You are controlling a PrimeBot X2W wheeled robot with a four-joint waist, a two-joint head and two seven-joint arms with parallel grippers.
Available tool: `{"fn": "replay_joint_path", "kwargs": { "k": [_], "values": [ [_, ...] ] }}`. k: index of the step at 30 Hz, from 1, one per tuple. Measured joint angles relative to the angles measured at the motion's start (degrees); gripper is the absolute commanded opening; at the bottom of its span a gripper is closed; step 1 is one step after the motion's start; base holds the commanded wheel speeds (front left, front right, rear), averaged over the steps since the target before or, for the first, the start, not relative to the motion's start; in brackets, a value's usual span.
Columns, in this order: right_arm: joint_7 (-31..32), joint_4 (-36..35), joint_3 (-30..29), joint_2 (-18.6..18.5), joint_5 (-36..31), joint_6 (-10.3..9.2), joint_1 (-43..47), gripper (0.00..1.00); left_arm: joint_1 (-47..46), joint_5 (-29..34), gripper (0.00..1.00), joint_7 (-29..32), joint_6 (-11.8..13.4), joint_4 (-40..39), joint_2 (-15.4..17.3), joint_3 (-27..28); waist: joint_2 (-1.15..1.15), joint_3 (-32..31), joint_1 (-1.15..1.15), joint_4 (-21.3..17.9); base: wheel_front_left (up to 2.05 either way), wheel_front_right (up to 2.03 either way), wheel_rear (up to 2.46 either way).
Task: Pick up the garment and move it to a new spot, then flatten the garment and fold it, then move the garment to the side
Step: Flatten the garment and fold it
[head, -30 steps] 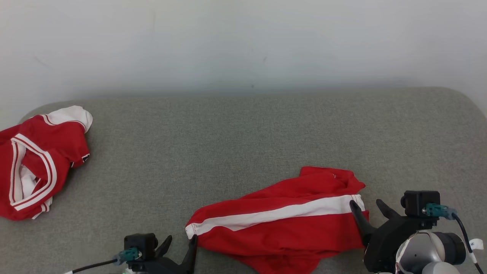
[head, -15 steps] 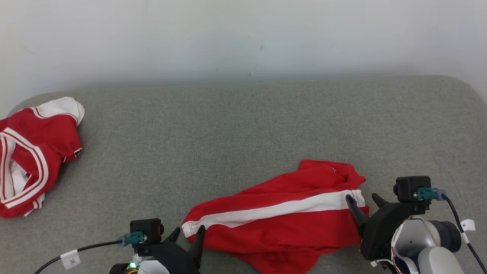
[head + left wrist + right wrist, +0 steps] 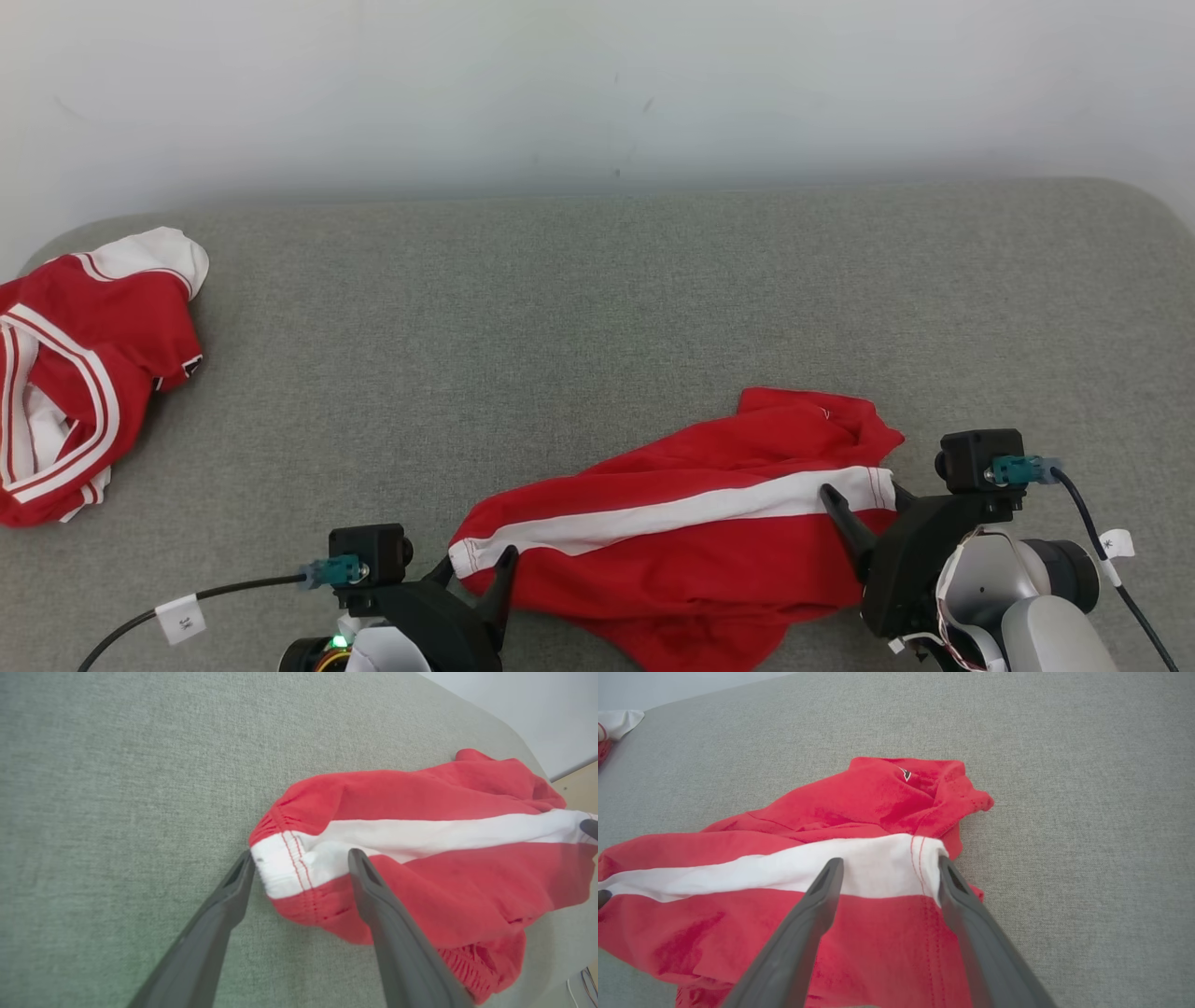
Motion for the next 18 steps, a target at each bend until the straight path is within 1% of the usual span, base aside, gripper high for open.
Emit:
{"fn": "replay_joint_path", "kwargs": {
  "k": [4, 7, 8, 9, 10, 11, 12, 13, 15, 16, 18],
  "values": [
    [-0.26, 0.91, -0.57, -0.12, 0.0, 0.0, -0.39, 1.0, -0.3, -0.64, 1.0, 0.26, 0.0, 0.21, 0.01, -0.71, 0.0, 0.17, 0.0, 0.11, 0.0, 0.0, 0.0],
    [-0.3, 1.51, -0.79, -0.22, 0.0, 0.0, -0.96, 0.96, -0.65, -0.97, 1.0, 0.26, 0.0, 0.29, 0.0, -1.24, 0.0, 0.38, -0.01, 0.13, 0.0, 0.0, 0.0],
    [-0.34, 1.65, -0.76, -0.24, 0.0, 0.0, -1.08, 0.94, -0.8, -1.08, 0.98, 0.25, 0.0, 0.29, 0.0, -1.36, 0.0, 0.47, -0.01, 0.14, 0.0, 0.0, 0.0],
    [-0.35, 1.74, -0.67, -0.24, 0.01, 0.0, -1.2, 0.94, -1.01, -1.18, 0.95, 0.23, 0.0, 0.29, 0.0, -1.42, 0.0, 0.56, -0.01, 0.15, 0.0, 0.0, 0.0],
    [-0.38, 1.81, -0.56, -0.24, 0.08, 0.0, -1.31, 0.91, -1.2, -1.27, 0.9, 0.23, 0.0, 0.29, 0.0, -1.43, 0.0, 0.63, -0.01, 0.16, 0.0, 0.0, 0.0],
    [-0.46, 1.88, -0.47, -0.23, 0.09, 0.0, -1.4, 0.87, -1.37, -1.35, 0.88, 0.21, 0.0, 0.29, 0.0, -1.42, 0.0, 0.7, -0.01, 0.17, 0.0, 0.0, 0.0],
    [-0.55, 1.93, -0.4, -0.23, 0.12, 0.0, -1.44, 0.72, -1.49, -1.43, 0.74, 0.19, 0.0, 0.33, 0.0, -1.43, 0.0, 0.75, 0.0, 0.18, 0.0, 0.0, 0.0],
    [-0.59, 2.02, -0.35, -0.23, 0.33, 0.0, -1.47, 0.62, -1.55, -1.69, 0.67, 0.19, -0.02, 0.41, 0.0, -1.41, 0.0, 0.78, 0.0, 0.18, 0.0, 0.0, 0.0],
    [-0.77, 2.19, -0.26, -0.23, 0.41, 0.0, -1.47, 0.46, -1.55, -2.05, 0.63, 0.14, -0.04, 0.46, 0.0, -1.26, 0.0, 0.8, 0.0, 0.17, 0.0, 0.0, 0.0],
    [-0.81, 2.24, -0.24, -0.23, 0.41, 0.0, -1.49, 0.45, -1.55, -2.37, 0.62, 0.03, -0.05, 0.45, 0.0, -1.09, 0.0, 0.8, -0.01, 0.16, 0.0, 0.0, 0.0],
    [-1.04, 2.33, -0.23, -0.22, 0.42, 0.0, -1.5, 0.44, -1.55, -2.65, 0.62, -0.3, -0.02, 0.38, 0.12, -0.68, 0.0, 0.79, -0.01, 0.16, 0.0, 0.0, 0.0]
  ]
}}
